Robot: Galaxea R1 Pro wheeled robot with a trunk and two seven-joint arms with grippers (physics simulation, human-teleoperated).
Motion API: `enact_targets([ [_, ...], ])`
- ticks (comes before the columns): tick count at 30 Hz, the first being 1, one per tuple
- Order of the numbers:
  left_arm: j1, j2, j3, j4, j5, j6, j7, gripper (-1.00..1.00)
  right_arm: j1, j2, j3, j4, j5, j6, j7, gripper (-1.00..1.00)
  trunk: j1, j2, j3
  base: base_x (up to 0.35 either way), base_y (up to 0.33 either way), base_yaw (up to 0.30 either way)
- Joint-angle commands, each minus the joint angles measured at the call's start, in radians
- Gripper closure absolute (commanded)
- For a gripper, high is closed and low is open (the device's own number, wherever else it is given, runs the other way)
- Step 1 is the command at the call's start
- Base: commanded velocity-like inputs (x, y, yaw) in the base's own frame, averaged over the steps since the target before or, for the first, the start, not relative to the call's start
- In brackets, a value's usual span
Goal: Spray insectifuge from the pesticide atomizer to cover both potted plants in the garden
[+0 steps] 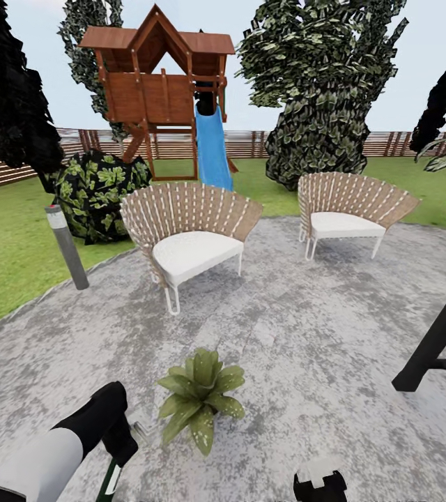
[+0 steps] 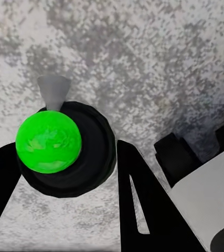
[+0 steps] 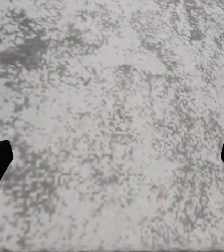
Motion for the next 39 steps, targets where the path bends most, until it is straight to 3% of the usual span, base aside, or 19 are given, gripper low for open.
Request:
enact_targets([
  [1,0.0,0.0,-0.002,-0.002,-0.008,0.001,-0.01,1.0,-0.001,0.001,-0.008,0.001,0.01,-0.003,-0.004,-1.0,0.0,0.0,-0.001,-0.065,0.286,0.0],
  [7,0.0,-0.003,0.002,-0.002,-0.002,0.0,-0.014,1.0,-0.001,0.002,-0.008,0.001,0.008,-0.003,-0.005,-1.0,0.0,0.0,-0.001,0.075,0.248,-0.021],
  [16,0.0,-0.017,0.005,-0.003,0.003,0.001,-0.021,1.0,-0.001,0.002,-0.008,0.001,0.007,-0.004,-0.005,-1.0,0.0,0.0,-0.001,0.007,0.011,-0.278],
  [18,-0.001,-0.018,0.003,-0.004,0.003,0.0,-0.052,1.0,-0.001,0.002,-0.008,0.001,0.007,-0.003,-0.005,-1.0,0.0,0.0,-0.001,0.0,0.0,-0.297],
  [20,-0.003,-0.017,-0.004,-0.012,-0.006,-0.004,-0.131,1.0,-0.001,0.002,-0.008,0.001,0.007,-0.004,-0.005,-1.0,0.0,0.0,-0.001,0.0,0.0,-0.28],
  [26,-0.002,-0.003,-0.008,-0.008,-0.013,-0.006,-0.149,1.0,-0.001,0.002,-0.008,0.001,0.007,-0.004,-0.005,-1.0,0.0,0.0,-0.001,0.0,0.0,-0.055],
  [32,0.0,0.037,-0.009,-0.003,-0.013,-0.007,-0.149,1.0,-0.001,0.002,-0.008,0.001,0.007,-0.004,-0.005,-1.0,0.0,0.0,-0.001,0.0,0.0,-0.154],
  [39,0.0,0.035,-0.01,-0.011,-0.012,-0.007,-0.147,1.0,-0.001,0.002,-0.008,0.001,0.007,-0.003,-0.005,-1.0,0.0,0.0,-0.001,-0.168,0.137,-0.116],
])
